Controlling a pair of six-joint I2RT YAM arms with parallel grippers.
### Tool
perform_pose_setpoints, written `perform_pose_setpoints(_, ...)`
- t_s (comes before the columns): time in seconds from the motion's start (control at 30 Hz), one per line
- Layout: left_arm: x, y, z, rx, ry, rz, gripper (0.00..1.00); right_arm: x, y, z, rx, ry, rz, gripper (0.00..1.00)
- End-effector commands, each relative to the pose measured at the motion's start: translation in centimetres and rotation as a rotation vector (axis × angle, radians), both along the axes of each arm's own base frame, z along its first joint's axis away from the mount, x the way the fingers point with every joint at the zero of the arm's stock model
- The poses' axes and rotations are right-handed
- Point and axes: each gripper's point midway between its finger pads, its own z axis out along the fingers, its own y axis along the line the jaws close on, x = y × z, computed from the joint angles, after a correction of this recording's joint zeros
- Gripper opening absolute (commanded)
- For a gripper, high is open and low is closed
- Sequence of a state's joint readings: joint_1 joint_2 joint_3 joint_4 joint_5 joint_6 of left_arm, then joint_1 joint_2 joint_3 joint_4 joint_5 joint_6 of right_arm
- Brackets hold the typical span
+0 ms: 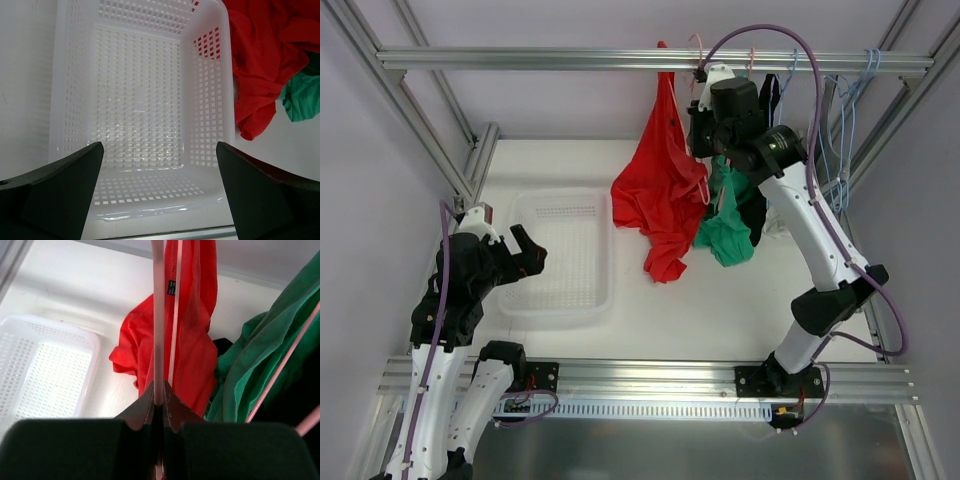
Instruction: Remove the tank top from the hanger
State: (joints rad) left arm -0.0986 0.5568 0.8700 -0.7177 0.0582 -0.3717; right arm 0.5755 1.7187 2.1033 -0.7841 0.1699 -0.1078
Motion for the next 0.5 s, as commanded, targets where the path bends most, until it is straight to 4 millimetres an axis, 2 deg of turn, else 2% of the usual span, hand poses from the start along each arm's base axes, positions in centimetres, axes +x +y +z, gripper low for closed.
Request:
perform_pose_setpoints(0.0, 0.2, -1.0, 0.7, -0.005, -0.035, -0.066, 0.99, -1.1, -0.2, 6.3, 0.135, -0.154, 0.012, 0.00)
perform_pose_setpoints(0.17, -0.1, -1.9, 1.3, -0.018, -0.076, -0.130, 0.99, -2.4, 0.0, 6.7, 0.165, -0.146, 0.051, 0.00)
perform_pose_setpoints(0.2, -0.2, -2.2, 1.6, -0.023, -0.089, -0.149, 0.99, -3.1, -0.2, 7.2, 0.178, -0.150, 0.061, 0.00)
perform_pose_setpoints(0.23, -0.5, -2.8, 2.0, -0.037, -0.109, -0.188, 0.99, -3.5, 0.1, 6.4, 0.179, -0.127, 0.078, 0.00)
perform_pose_setpoints(0.3, -0.8, -3.5, 2.6, -0.049, -0.136, -0.227, 0.99, -4.9, -0.4, 6.7, 0.202, -0.125, 0.091, 0.00)
perform_pose_setpoints(0.33, -0.9, -3.8, 3.1, -0.054, -0.157, -0.249, 0.99, -5.5, -0.1, 5.5, 0.199, -0.092, 0.115, 0.00)
perform_pose_setpoints(0.4, -1.3, -4.7, 4.2, -0.076, -0.188, -0.304, 0.99, -6.8, -0.1, 4.7, 0.206, -0.070, 0.147, 0.00)
perform_pose_setpoints(0.43, -1.4, -5.0, 4.7, -0.082, -0.198, -0.323, 0.99, -8.1, -0.4, 5.2, 0.223, -0.077, 0.178, 0.00)
perform_pose_setpoints(0.47, -1.6, -5.5, 5.9, -0.096, -0.225, -0.356, 0.98, -8.6, -0.4, 3.6, 0.208, -0.047, 0.187, 0.00)
